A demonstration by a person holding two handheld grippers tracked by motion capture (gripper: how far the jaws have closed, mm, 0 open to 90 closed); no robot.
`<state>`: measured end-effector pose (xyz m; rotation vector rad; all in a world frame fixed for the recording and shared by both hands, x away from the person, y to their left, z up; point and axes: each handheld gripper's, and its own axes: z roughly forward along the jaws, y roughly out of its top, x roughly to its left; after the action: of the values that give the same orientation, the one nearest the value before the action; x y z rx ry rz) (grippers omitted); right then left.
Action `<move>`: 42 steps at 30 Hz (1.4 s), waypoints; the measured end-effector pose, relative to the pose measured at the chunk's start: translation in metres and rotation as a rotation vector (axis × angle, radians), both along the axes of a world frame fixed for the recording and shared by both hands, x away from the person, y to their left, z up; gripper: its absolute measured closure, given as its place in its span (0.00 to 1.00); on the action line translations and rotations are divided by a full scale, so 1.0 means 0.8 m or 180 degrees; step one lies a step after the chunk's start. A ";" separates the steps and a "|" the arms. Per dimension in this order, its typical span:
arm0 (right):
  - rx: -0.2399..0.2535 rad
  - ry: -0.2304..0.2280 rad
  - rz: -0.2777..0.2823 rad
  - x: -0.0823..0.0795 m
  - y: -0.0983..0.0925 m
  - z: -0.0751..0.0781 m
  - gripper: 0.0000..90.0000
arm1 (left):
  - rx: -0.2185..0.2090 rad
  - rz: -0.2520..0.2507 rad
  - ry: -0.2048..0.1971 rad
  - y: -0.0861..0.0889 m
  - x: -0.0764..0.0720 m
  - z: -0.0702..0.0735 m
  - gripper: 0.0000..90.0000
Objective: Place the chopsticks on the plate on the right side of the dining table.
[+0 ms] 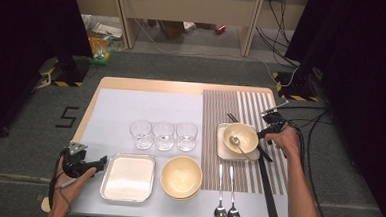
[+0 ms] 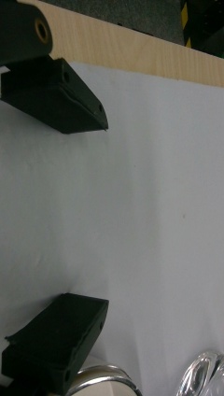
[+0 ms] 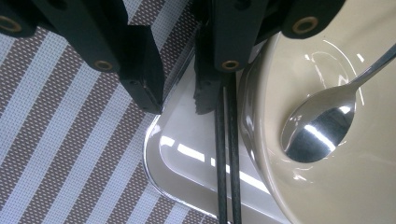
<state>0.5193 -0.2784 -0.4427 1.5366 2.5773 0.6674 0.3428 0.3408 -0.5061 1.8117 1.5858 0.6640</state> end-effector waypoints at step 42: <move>-0.0357 -0.0193 0.0565 -0.088 -0.013 0.002 0.76 | 0.0002 0.0000 0.0002 0.000 0.000 0.000 0.13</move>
<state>0.4485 -0.2891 -0.4412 1.2473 2.6764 0.5634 0.3428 0.3407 -0.5060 1.8125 1.5862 0.6642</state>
